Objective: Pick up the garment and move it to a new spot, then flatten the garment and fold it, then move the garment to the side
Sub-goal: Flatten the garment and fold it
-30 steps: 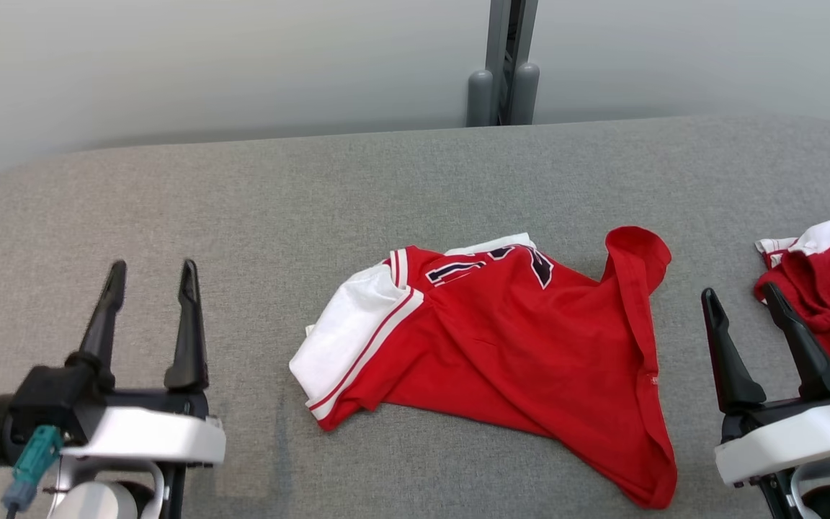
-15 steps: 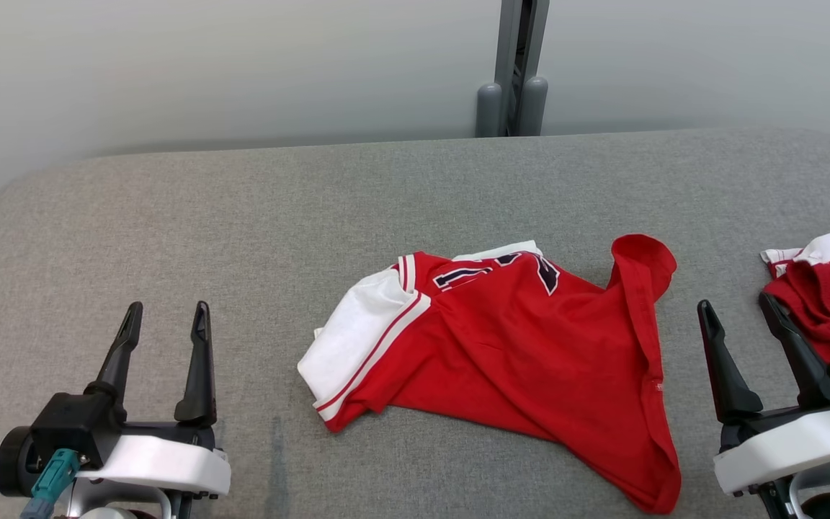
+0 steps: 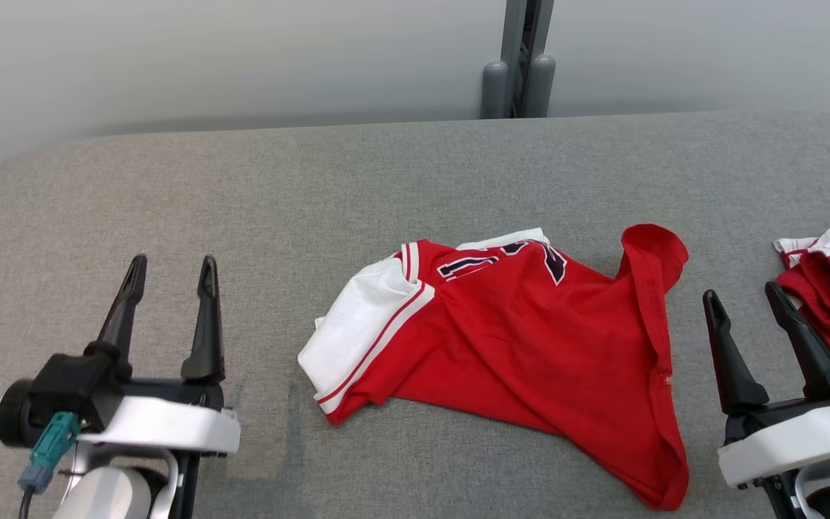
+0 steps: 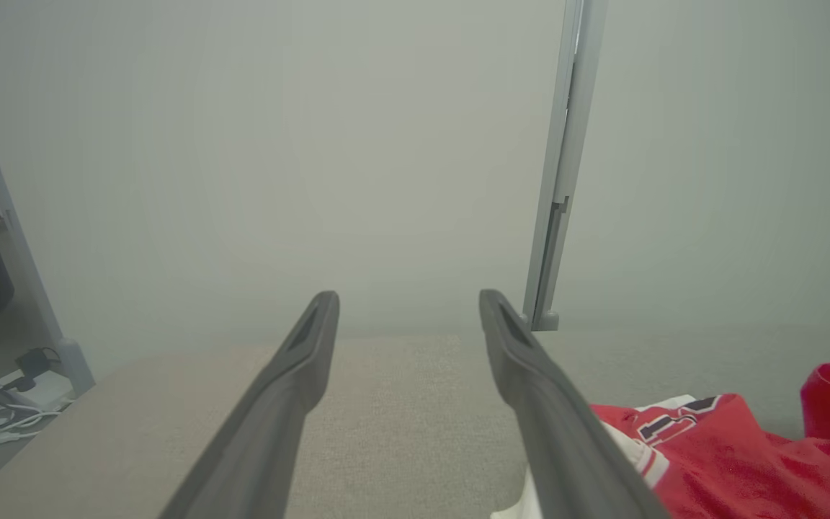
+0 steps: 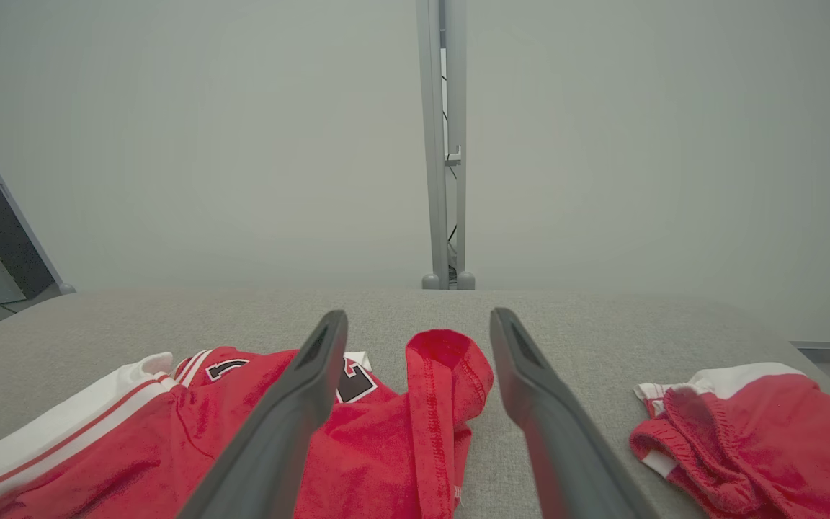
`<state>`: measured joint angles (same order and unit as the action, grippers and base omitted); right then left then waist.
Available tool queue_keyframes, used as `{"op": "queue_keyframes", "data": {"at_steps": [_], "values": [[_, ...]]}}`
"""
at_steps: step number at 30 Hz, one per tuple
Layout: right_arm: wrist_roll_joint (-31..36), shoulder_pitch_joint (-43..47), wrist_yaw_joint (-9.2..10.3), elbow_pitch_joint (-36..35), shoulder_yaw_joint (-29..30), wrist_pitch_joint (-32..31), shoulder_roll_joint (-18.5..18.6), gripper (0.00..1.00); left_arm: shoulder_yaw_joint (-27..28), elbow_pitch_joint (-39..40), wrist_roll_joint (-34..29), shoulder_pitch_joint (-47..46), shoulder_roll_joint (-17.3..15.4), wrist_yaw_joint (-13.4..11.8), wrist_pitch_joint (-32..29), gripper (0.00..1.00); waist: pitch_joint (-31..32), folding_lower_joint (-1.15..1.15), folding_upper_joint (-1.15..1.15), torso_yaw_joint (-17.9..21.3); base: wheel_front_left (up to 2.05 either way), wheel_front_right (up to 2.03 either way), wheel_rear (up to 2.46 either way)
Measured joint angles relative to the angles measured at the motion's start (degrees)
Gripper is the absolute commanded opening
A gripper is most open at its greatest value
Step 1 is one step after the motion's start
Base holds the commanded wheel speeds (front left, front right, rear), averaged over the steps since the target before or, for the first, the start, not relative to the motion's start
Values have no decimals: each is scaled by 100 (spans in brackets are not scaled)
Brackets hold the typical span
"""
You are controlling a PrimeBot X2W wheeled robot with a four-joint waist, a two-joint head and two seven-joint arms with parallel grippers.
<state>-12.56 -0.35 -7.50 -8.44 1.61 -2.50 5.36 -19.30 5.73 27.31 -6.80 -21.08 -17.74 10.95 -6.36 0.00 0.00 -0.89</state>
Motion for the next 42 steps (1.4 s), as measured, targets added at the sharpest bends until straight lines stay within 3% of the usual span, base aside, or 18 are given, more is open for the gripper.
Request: {"op": "queue_keyframes", "data": {"at_steps": [5,9,13,19,25,26,27,36,39,42], "values": [[-7,-124,0,-37,-12,8,1,100,-219,-193,53,-914,120,398,-190,100,-202,0,0,8,0,0,0],[-48,-272,0,-10,-153,22,0,100,-608,-990,544,-1598,268,1065,-1082,100,-399,0,0,94,0,0,0],[-94,-393,0,80,-225,104,1,100,-851,-1836,990,-2008,397,1550,-1885,100,-580,0,0,276,0,0,0],[-155,-473,0,243,-242,213,-11,100,-868,-2873,1511,-2342,500,1912,-2528,100,-848,0,0,537,0,0,0],[-189,-510,0,342,-229,309,-12,100,-921,-3406,1870,-2415,580,2171,-2967,100,-978,0,0,653,0,0,0],[-190,-525,0,355,-229,312,-13,100,-937,-3426,1885,-2415,581,2198,-2980,73,-986,0,0,649,0,0,0],[-203,-545,0,360,-229,313,-14,100,-934,-3428,1892,-2427,581,2225,-2956,0,-994,0,0,643,0,0,0],[-298,-664,0,379,-250,330,1,100,-888,-3298,1437,-2819,502,2159,-2027,0,-980,0,0,559,0,0,0],[-303,-669,0,380,-213,338,18,100,-859,-3177,1159,-2967,432,2023,-1637,0,-937,0,0,549,0,0,0],[-302,-659,0,379,-146,338,25,100,-812,-2861,601,-3236,278,1701,-870,0,-860,0,0,519,0,0,0]]}}
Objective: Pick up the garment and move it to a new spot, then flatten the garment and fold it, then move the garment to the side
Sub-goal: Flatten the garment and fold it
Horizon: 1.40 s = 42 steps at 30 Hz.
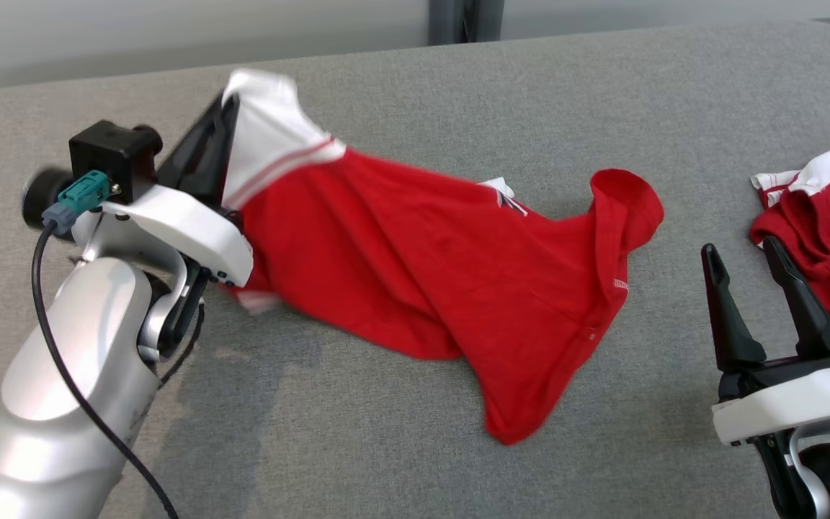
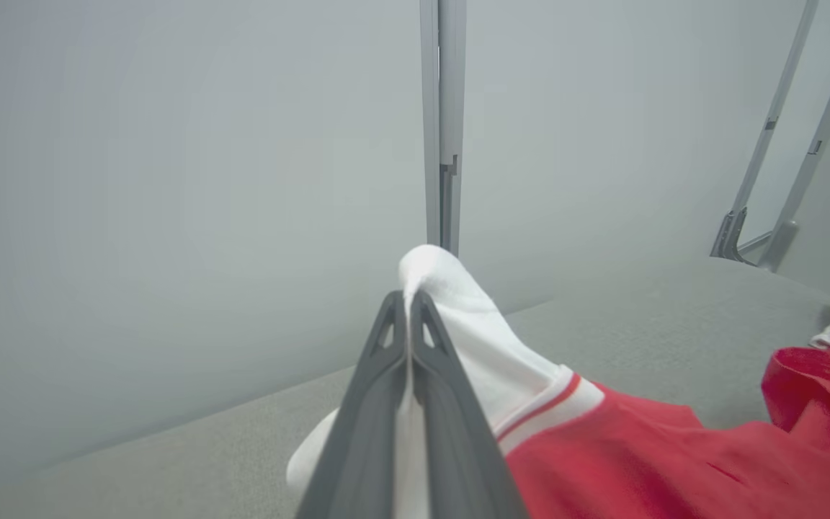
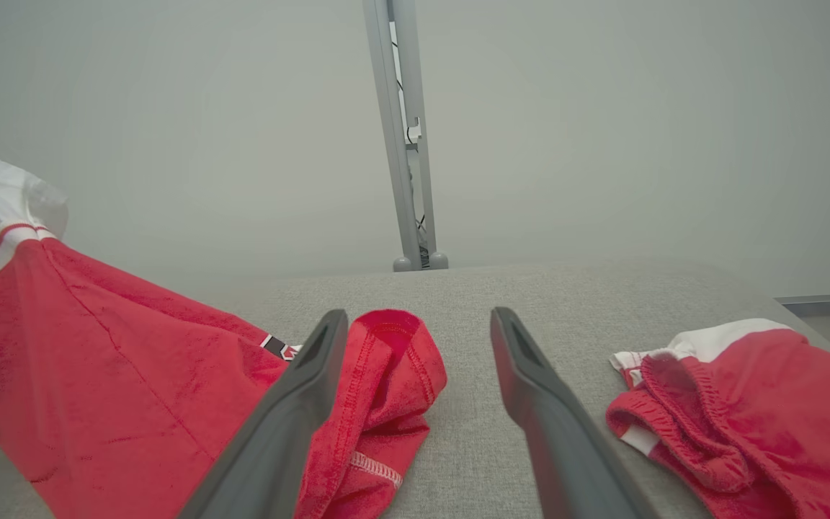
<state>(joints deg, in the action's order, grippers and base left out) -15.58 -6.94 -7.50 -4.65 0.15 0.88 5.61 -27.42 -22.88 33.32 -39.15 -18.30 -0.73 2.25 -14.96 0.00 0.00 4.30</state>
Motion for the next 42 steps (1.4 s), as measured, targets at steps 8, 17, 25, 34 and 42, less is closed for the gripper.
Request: {"op": "queue_keyframes", "data": {"at_steps": [8,17,25,34,42], "values": [[-5,153,0,-31,101,-22,-33,100,-483,1113,-1035,745,-213,-688,780,0,185,0,0,-74,0,0,0],[-46,294,0,-81,256,-88,-74,100,-873,719,-806,2588,82,-1083,983,0,209,0,0,-211,0,0,0],[-49,297,0,-108,325,-147,-59,100,-691,355,-437,2761,494,-966,1182,100,303,0,0,-347,0,0,0],[142,349,0,-252,471,-132,-68,100,175,1534,-455,2764,311,-1227,1266,100,508,0,0,-383,0,0,0],[314,562,0,-210,56,-153,-91,100,645,2491,-626,3114,-257,-1739,1115,100,778,0,0,-370,0,0,0]]}}
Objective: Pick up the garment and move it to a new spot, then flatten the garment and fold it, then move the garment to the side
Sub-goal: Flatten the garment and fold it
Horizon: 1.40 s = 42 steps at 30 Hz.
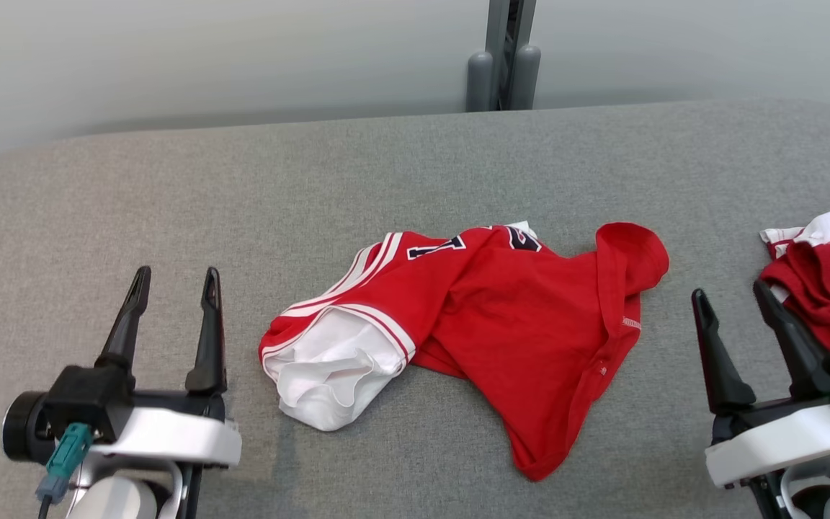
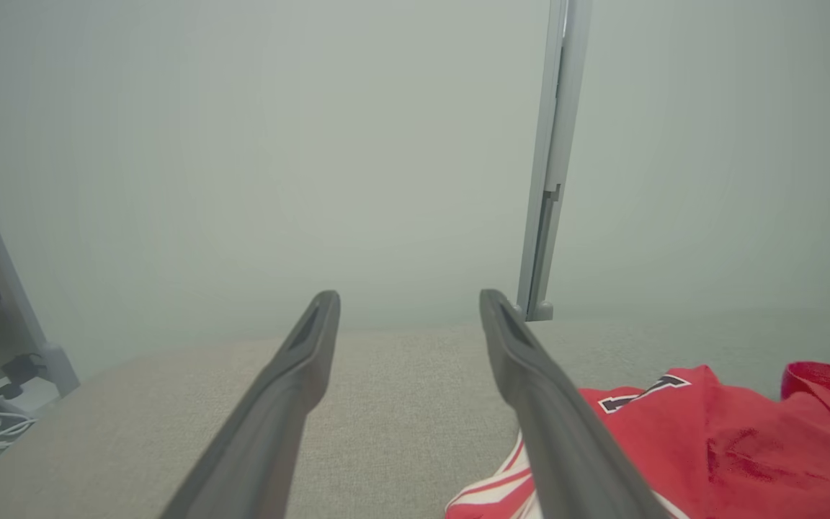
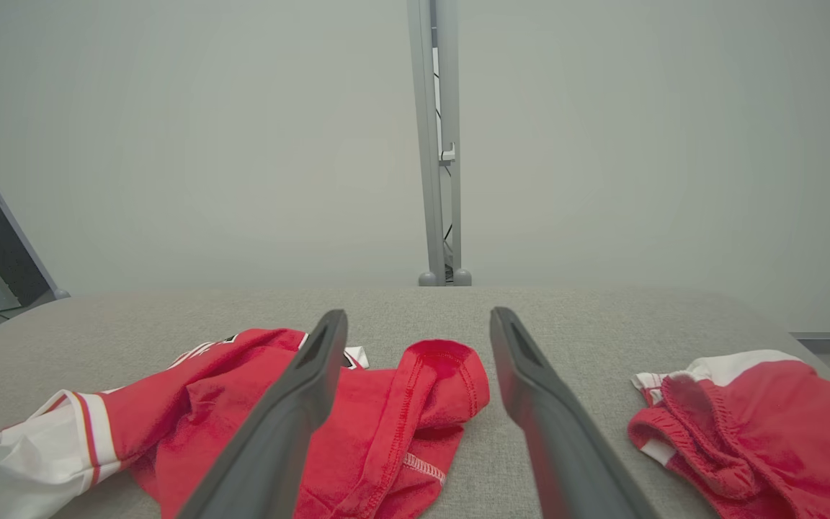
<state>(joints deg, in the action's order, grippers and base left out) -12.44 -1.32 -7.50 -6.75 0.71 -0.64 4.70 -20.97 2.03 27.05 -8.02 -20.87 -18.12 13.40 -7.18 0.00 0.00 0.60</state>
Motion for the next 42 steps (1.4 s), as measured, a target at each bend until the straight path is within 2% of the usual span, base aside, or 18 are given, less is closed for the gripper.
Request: {"op": "queue_keyframes", "data": {"at_steps": [5,11,27,30,35,42], "values": [[41,110,0,27,-100,0,-45,100,41,335,-51,456,-187,-197,-131,100,148,0,0,50,0,0,0],[48,191,0,33,-73,-1,-66,100,32,537,-71,676,-269,-308,-229,100,231,0,0,19,0,0,0],[82,218,0,-69,21,-58,-94,100,-110,721,-140,639,-299,-357,-383,100,247,0,0,-55,0,0,0],[78,208,0,-89,-8,-84,-93,100,-278,632,-87,382,-288,-137,-614,100,183,0,0,-47,0,0,0],[31,162,0,-64,-96,-110,-81,100,-624,-7,377,275,-215,277,-1430,100,30,0,0,12,0,0,0],[-68,92,0,51,-96,-48,-80,100,-779,-620,923,278,-10,654,-1863,100,-248,0,0,140,0,0,0]]}}
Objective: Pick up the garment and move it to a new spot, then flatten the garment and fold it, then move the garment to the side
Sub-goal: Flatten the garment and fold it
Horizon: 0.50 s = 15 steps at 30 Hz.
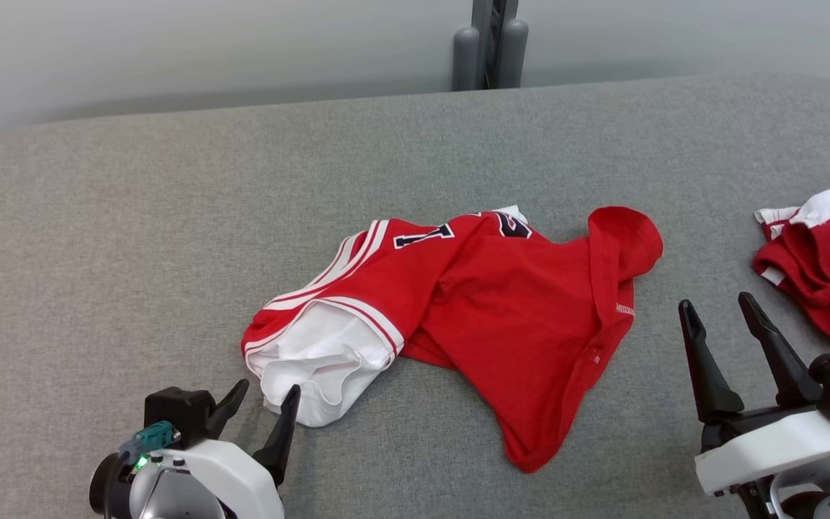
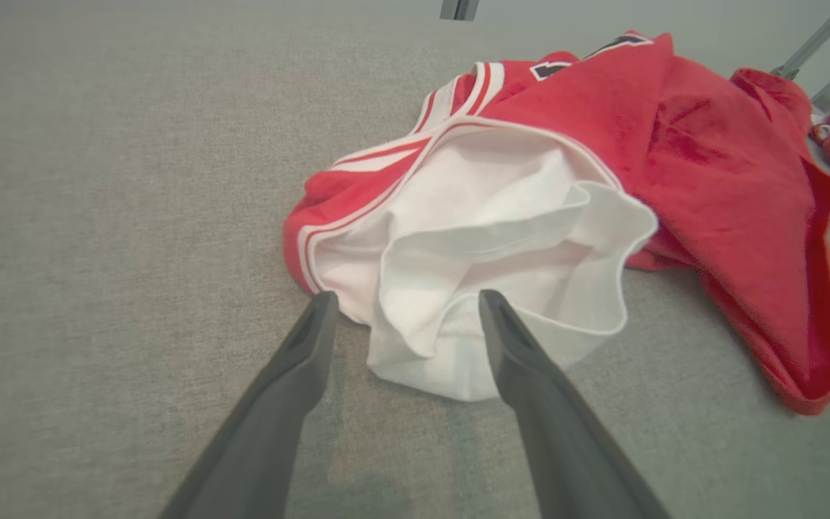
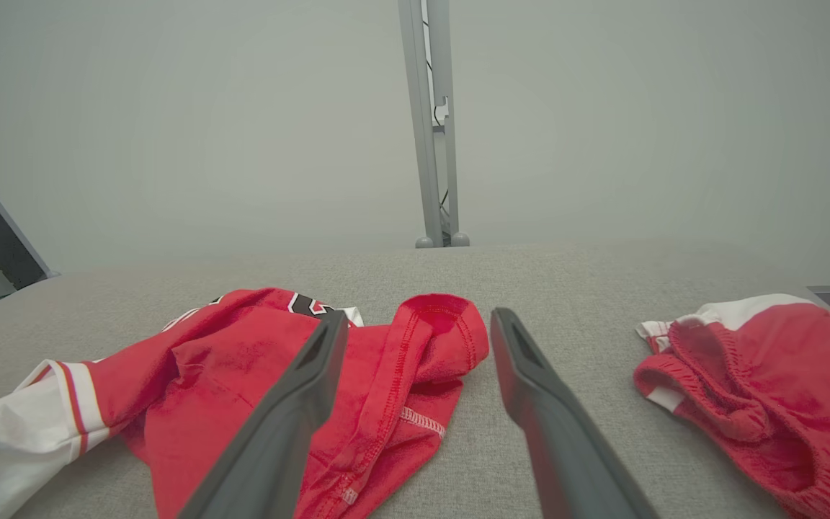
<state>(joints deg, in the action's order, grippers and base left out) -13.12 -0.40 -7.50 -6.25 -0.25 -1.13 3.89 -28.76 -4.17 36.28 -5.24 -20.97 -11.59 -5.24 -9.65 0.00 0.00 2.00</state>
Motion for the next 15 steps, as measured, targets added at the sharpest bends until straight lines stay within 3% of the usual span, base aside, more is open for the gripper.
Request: {"op": "queue_keyframes", "data": {"at_steps": [3,4,5,6,15], "values": [[-10,-30,0,25,-16,16,-2,100,15,-177,46,-65,27,44,13,100,-85,0,0,21,0,0,0],[-18,-32,0,44,-31,16,-4,100,31,-252,70,-116,43,59,37,86,-124,0,0,33,0,0,0],[-34,-34,0,63,-35,16,-7,100,46,-313,73,-165,54,94,78,52,-160,0,0,44,0,0,0],[-54,-38,0,89,-41,15,-7,100,77,-380,88,-213,69,96,133,0,-192,0,0,56,0,0,0],[-190,-29,1,569,-356,-96,20,100,63,-594,87,-381,98,170,257,0,-351,0,0,30,0,0,0]]}}
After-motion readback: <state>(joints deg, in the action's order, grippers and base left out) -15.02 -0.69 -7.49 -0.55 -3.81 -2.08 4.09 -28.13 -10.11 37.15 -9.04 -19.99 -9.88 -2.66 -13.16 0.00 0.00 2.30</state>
